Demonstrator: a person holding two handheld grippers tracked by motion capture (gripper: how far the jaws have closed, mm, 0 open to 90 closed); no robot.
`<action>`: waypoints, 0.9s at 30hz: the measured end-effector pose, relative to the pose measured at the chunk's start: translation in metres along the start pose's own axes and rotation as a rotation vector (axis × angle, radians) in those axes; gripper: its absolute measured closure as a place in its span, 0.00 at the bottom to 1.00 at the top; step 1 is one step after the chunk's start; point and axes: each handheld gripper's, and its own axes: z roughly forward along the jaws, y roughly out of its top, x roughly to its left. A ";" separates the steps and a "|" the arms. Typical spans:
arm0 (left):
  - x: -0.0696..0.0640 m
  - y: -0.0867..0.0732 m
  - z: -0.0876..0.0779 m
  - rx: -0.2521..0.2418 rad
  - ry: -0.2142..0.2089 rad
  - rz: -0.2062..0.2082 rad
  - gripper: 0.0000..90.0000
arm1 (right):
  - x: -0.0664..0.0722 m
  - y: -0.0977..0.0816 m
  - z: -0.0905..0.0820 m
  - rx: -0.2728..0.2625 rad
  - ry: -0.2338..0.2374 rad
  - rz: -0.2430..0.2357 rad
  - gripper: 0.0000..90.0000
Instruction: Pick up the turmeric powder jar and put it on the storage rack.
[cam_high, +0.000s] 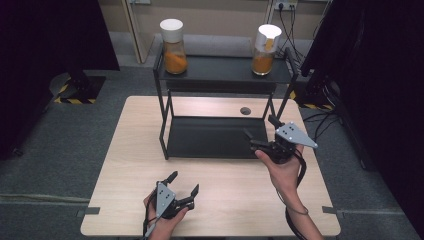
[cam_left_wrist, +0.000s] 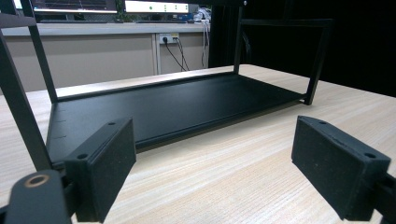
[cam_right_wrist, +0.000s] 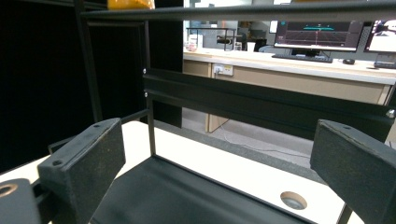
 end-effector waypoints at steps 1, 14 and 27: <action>0.000 0.000 0.000 0.000 0.000 0.000 0.15 | 0.000 -0.002 -0.001 0.003 0.003 0.005 0.04; 0.000 0.000 0.000 -0.001 0.001 0.000 0.15 | 0.003 -0.024 -0.008 0.027 0.008 0.012 0.04; 0.000 0.000 0.000 0.000 0.001 0.000 0.15 | 0.004 -0.043 -0.016 0.057 0.011 0.018 0.04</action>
